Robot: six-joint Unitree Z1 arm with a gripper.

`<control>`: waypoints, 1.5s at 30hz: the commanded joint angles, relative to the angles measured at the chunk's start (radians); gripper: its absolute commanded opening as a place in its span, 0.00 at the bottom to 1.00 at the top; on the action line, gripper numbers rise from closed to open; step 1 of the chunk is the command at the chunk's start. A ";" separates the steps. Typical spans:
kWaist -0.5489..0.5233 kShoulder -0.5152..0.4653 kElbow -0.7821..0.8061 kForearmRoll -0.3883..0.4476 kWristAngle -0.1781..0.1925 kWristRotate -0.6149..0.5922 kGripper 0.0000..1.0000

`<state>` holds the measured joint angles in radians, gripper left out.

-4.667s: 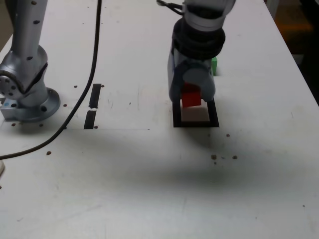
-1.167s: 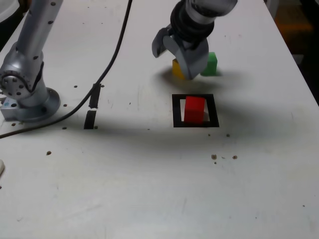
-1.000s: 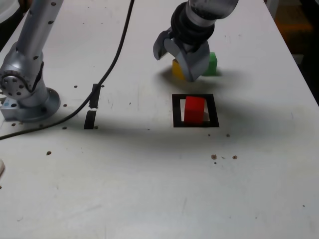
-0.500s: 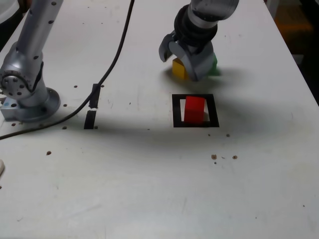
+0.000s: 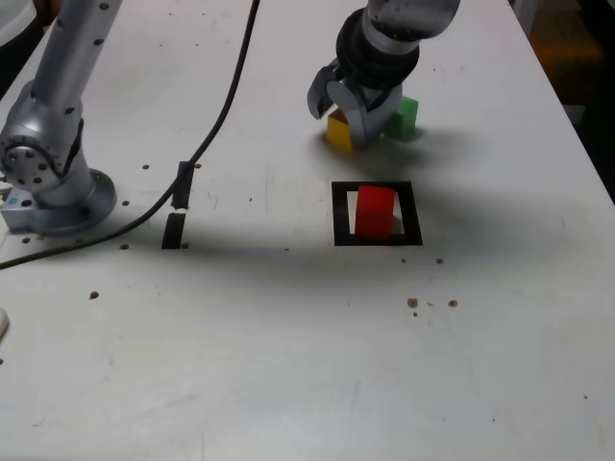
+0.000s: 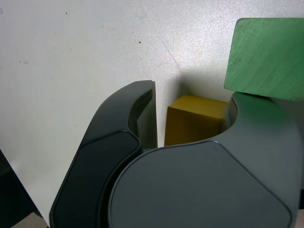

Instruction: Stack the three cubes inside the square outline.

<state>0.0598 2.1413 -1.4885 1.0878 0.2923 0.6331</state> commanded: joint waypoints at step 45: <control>-0.304 -0.036 -0.441 0.554 -0.270 -0.761 0.13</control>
<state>-0.2383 2.0992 -1.9314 1.6185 0.0272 -0.1285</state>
